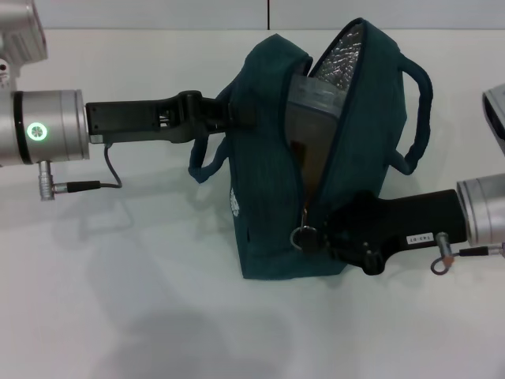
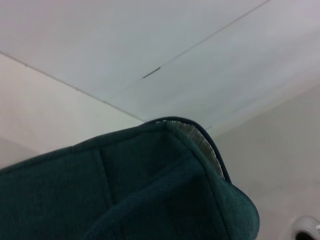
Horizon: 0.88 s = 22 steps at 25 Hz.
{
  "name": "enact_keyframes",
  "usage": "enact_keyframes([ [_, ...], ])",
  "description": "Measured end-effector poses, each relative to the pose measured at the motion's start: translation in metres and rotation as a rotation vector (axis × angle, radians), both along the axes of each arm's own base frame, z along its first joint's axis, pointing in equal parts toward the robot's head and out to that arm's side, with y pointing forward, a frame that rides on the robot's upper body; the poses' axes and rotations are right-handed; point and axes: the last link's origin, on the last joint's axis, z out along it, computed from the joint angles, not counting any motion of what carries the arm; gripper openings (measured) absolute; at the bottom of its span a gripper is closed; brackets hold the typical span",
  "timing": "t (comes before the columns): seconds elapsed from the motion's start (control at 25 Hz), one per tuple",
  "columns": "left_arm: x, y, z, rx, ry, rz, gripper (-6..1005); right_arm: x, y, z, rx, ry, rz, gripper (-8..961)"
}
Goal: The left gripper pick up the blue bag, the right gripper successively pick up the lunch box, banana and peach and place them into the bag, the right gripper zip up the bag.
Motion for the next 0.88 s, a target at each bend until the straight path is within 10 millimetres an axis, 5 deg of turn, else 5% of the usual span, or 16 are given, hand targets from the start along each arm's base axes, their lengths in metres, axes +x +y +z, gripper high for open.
enact_keyframes([
  [0.44, -0.001, 0.002, 0.006, 0.092, -0.049, -0.029, 54, -0.003, -0.013, 0.031, 0.095, 0.197, 0.044, 6],
  [0.88, -0.007, -0.001, 0.011, 0.129, -0.076, -0.026, 78, 0.004, -0.004, 0.029, 0.01, 0.036, -0.029, 6],
])
